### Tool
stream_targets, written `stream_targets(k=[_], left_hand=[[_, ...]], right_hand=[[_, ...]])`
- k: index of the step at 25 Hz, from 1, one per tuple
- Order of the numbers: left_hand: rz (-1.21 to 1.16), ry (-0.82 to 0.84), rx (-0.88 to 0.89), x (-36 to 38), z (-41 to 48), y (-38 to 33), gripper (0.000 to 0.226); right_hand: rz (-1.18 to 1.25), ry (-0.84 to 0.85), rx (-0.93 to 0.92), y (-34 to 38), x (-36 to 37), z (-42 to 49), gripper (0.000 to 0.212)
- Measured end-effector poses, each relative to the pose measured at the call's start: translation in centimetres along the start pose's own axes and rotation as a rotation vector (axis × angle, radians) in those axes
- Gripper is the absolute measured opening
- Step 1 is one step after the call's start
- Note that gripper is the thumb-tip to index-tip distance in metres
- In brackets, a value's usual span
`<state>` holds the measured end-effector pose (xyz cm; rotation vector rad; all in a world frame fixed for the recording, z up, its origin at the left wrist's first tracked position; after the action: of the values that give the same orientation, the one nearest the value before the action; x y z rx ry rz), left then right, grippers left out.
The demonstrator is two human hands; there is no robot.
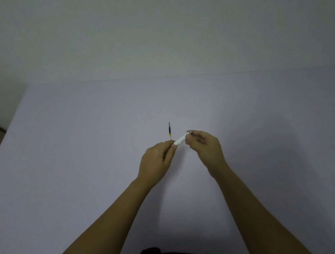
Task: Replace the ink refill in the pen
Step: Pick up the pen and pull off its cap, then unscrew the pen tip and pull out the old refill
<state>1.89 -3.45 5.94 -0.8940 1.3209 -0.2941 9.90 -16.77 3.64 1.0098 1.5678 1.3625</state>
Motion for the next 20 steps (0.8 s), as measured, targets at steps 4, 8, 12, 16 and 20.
stream_targets(k=[4, 8, 12, 16, 20], left_hand=[[0.08, -0.115, -0.014, -0.5, -1.3, 0.3, 0.028], [-0.04, -0.061, -0.132, 0.2, -1.5, 2.1, 0.039], [-0.092, -0.018, -0.266, 0.8, -1.9, 4.8, 0.04], [-0.202, -0.015, -0.365, 0.5, -1.3, 6.1, 0.017], [-0.191, -0.071, -0.329, -0.3, -0.3, 5.7, 0.015]], right_hand=[[0.061, -0.007, 0.035, -0.7, 0.0, -1.1, 0.009], [0.088, -0.105, 0.063, -2.5, -1.0, -0.4, 0.017], [-0.064, -0.161, 0.164, -6.5, -3.3, 0.4, 0.026], [-0.351, -0.034, 0.192, -9.2, -3.0, 0.8, 0.018], [-0.42, -0.017, 0.193, -10.4, -2.5, 1.5, 0.017]])
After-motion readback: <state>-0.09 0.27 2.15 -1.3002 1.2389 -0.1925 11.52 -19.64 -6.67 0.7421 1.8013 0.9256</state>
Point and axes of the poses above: each hand's wrist, its own z-axis towards the middle knuckle, its own x-axis out of the palm, y = z × x, the point moved 10 cm from there along z, towards the middle knuckle, and after that the axes turned 10 degrees about -x, right-handed, at the moved point
